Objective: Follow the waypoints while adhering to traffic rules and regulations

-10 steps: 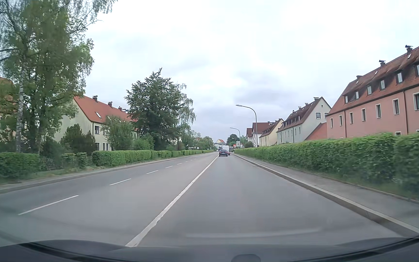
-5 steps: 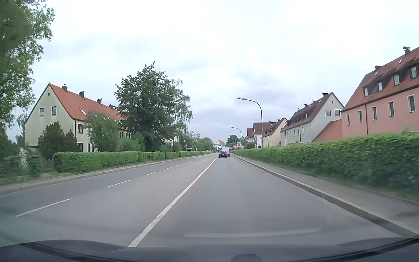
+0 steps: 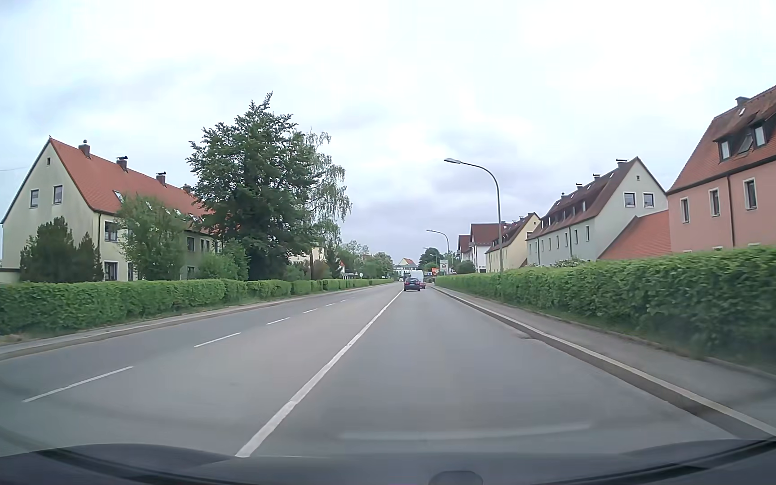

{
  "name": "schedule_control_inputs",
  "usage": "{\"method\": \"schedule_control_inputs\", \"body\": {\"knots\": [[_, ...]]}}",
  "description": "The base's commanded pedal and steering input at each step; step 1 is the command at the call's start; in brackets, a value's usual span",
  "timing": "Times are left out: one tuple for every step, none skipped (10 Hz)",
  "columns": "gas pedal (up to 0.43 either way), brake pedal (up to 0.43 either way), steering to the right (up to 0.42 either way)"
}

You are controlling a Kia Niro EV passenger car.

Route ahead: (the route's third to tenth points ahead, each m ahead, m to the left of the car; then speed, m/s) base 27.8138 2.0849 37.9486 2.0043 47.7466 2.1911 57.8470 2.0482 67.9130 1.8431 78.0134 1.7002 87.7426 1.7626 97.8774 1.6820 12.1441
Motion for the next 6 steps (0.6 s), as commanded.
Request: {"method": "schedule_control_inputs", "body": {"knots": [[0.000,0.000,0.000],[0.000,0.000,0.000],[0.000,0.000,0.000],[0.000,0.000,0.000],[0.008,0.000,-0.001],[0.008,0.000,-0.001]]}}
